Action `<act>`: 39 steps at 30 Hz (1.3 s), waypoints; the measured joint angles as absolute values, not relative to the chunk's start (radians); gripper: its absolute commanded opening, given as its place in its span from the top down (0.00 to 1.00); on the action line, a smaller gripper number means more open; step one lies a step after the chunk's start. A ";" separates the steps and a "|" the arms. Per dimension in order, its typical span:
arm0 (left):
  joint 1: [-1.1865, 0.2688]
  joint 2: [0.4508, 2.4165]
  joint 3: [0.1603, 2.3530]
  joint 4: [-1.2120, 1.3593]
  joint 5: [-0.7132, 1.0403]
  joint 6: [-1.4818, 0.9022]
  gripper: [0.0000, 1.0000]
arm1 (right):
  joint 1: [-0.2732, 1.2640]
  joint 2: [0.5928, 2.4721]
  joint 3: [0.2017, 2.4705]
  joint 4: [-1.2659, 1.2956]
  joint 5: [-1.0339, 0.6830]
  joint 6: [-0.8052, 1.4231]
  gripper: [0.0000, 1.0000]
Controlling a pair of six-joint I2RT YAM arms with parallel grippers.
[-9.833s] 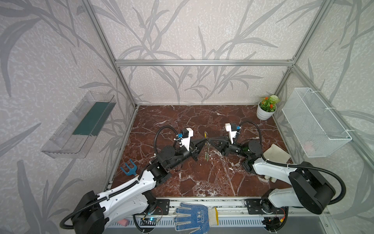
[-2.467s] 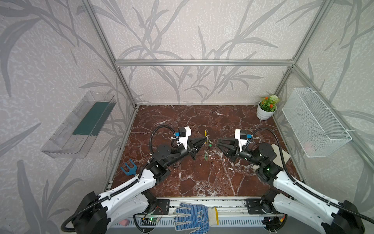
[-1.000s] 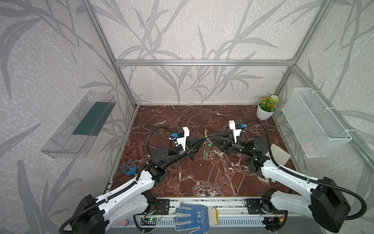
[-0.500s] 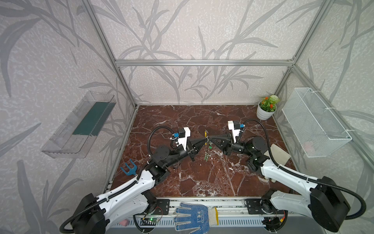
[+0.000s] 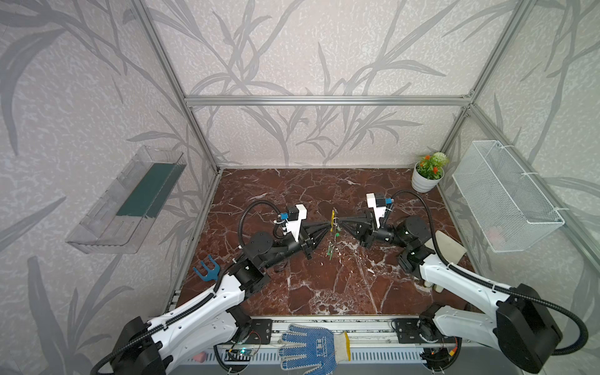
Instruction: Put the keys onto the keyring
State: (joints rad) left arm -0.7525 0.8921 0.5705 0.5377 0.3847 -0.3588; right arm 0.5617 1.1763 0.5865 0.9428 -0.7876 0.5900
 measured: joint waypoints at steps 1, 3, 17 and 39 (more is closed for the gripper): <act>-0.752 0.887 0.583 0.508 0.383 -0.349 0.81 | 0.556 1.174 0.586 0.930 -0.795 0.576 1.00; -0.752 0.879 0.618 0.432 0.381 -0.331 0.80 | 0.554 1.170 0.582 0.897 -0.813 0.543 1.00; -0.749 0.949 0.895 -0.097 0.404 -0.177 0.79 | 0.554 1.164 0.548 0.799 -0.902 0.388 1.00; -0.724 1.138 1.089 -0.468 0.521 -0.017 0.84 | 0.576 1.160 0.541 0.728 -0.906 0.288 1.00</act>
State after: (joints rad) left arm -0.7242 1.1378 1.0885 -0.4683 0.5209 -0.0174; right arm 0.5762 1.1603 0.5407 0.7280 -0.9058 0.2882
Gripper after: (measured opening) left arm 0.157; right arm 0.044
